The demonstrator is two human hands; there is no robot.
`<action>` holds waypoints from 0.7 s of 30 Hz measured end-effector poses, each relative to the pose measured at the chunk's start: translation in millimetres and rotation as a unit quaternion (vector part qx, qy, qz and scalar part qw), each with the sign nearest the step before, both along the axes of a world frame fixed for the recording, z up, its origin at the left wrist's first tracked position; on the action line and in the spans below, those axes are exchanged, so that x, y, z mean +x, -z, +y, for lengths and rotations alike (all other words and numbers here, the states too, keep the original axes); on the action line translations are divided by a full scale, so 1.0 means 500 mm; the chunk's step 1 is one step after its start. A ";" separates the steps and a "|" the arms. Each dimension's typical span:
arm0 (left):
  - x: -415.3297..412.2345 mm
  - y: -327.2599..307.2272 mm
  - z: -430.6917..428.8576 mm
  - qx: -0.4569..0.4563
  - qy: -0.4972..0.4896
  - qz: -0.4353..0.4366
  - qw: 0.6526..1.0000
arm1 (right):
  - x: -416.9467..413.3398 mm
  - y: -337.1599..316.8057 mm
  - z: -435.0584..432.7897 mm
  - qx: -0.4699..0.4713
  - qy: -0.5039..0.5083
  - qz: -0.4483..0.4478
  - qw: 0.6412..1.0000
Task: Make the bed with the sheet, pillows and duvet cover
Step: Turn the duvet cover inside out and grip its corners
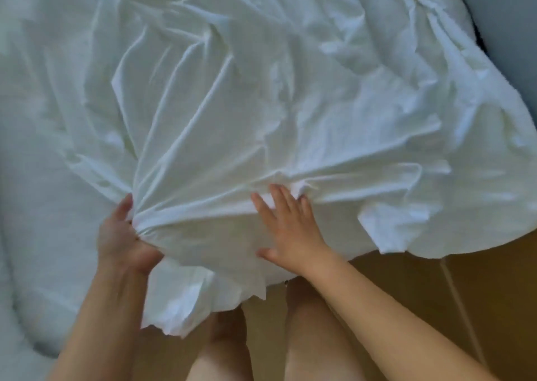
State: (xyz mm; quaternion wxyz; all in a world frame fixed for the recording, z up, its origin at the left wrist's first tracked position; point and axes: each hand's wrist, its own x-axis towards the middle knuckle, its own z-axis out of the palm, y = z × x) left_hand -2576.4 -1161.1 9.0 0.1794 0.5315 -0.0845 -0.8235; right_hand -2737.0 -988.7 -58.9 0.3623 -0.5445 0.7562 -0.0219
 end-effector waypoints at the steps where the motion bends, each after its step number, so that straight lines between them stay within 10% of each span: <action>1: 0.071 -0.031 -0.037 0.000 0.014 0.034 0.999 | 0.048 -0.001 -0.031 -0.039 -0.009 0.028 0.999; 9: 0.351 -0.056 -0.197 -0.222 0.094 -0.356 0.903 | 0.456 -0.071 -0.271 -0.190 0.141 -0.280 0.930; 16: 0.261 0.108 -0.086 -0.206 0.367 -0.373 0.827 | 0.432 -0.005 -0.257 0.017 0.153 -0.187 0.970; 21: 0.170 0.090 0.028 -0.432 0.497 -0.285 0.696 | 0.283 -0.047 -0.151 0.061 0.340 -0.278 0.896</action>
